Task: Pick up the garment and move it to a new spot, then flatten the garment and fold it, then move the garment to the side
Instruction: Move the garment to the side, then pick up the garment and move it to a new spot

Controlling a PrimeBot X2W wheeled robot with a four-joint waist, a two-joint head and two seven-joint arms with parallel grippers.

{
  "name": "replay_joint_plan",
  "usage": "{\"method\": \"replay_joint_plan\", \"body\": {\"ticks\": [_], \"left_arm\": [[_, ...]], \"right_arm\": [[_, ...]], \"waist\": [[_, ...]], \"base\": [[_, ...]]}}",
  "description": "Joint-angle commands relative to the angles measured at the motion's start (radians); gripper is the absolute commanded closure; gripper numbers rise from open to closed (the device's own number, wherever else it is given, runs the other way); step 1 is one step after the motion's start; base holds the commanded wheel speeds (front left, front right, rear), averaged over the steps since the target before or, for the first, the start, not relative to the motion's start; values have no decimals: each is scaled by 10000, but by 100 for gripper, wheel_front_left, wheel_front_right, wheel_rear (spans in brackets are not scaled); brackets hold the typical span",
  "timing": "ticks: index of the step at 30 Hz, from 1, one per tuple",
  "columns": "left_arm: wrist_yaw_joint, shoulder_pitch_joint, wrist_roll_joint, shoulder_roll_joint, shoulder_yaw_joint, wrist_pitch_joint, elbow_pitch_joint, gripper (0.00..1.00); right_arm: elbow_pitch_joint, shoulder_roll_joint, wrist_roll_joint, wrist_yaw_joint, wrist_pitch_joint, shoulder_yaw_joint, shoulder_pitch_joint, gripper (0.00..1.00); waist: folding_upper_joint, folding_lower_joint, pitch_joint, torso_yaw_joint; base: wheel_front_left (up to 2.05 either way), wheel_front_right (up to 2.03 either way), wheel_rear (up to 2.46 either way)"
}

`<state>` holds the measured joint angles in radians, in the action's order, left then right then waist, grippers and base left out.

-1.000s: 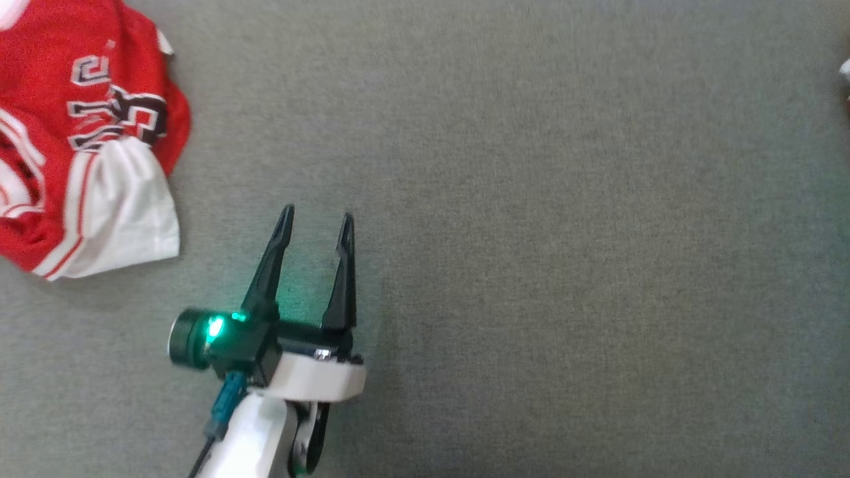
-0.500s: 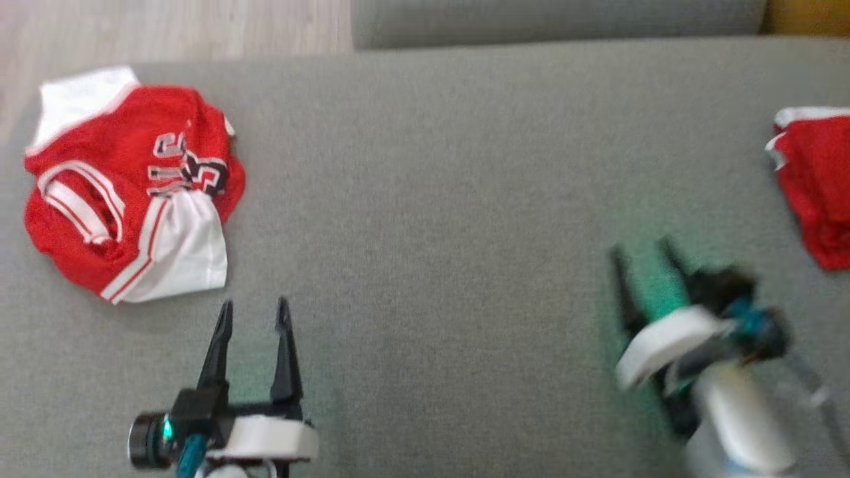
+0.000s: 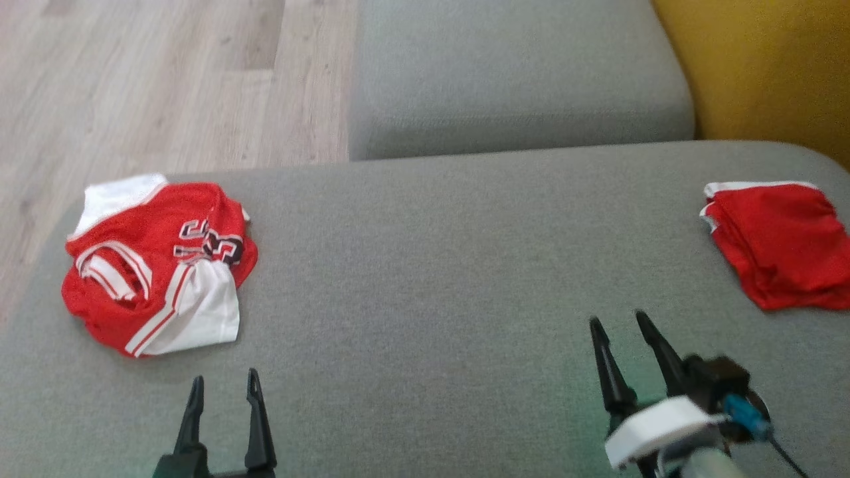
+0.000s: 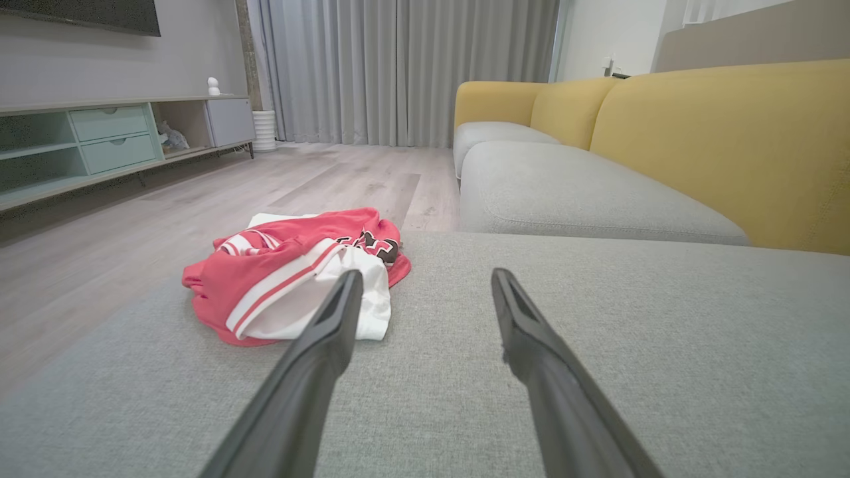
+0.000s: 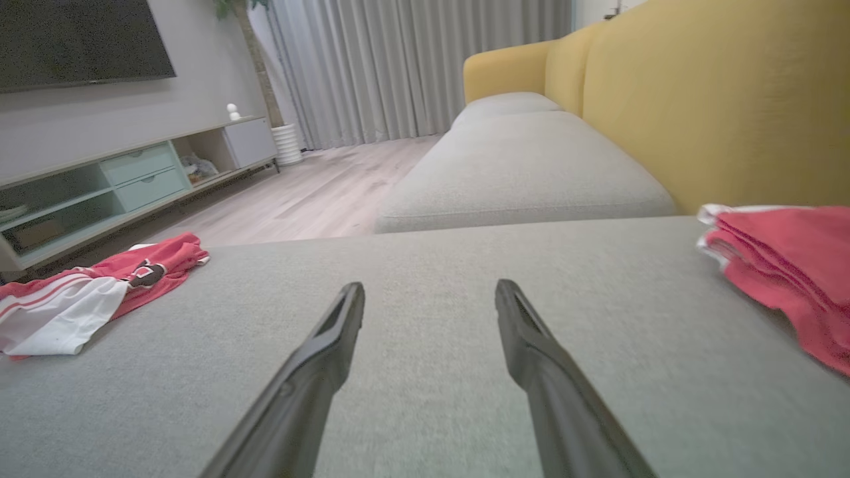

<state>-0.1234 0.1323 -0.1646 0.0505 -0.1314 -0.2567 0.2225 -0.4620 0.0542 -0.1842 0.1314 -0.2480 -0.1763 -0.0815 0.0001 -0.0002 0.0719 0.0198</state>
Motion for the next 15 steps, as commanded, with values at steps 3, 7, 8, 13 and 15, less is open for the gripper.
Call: {"method": "replay_joint_plan", "body": {"ticks": [3,7,8,13,15], "left_arm": [[93,-228,224,-3,416,-51,-258,0],[193,-226,333,-3,446,-51,-164,0],[203,-230,347,-3,447,-51,-138,0],[211,-211,363,-3,441,-51,-10,0],[189,-196,353,-3,445,-51,84,0]], "right_arm": [[685,-36,72,-7,-135,-28,295,0],[836,-37,33,-7,-136,182,554,0],[859,-37,15,-7,-136,211,597,0],[868,-38,-58,-7,-136,256,726,0],[844,-38,-87,-7,-136,268,760,0]], "waist": [[-1,2,433,-142],[-1,2,617,-161],[-1,2,650,-166],[-1,2,771,-180],[-1,2,801,-195]], "base": [[0,0,0],[0,0,0],[0,0,0],[0,0,0],[0,0,0]]}}
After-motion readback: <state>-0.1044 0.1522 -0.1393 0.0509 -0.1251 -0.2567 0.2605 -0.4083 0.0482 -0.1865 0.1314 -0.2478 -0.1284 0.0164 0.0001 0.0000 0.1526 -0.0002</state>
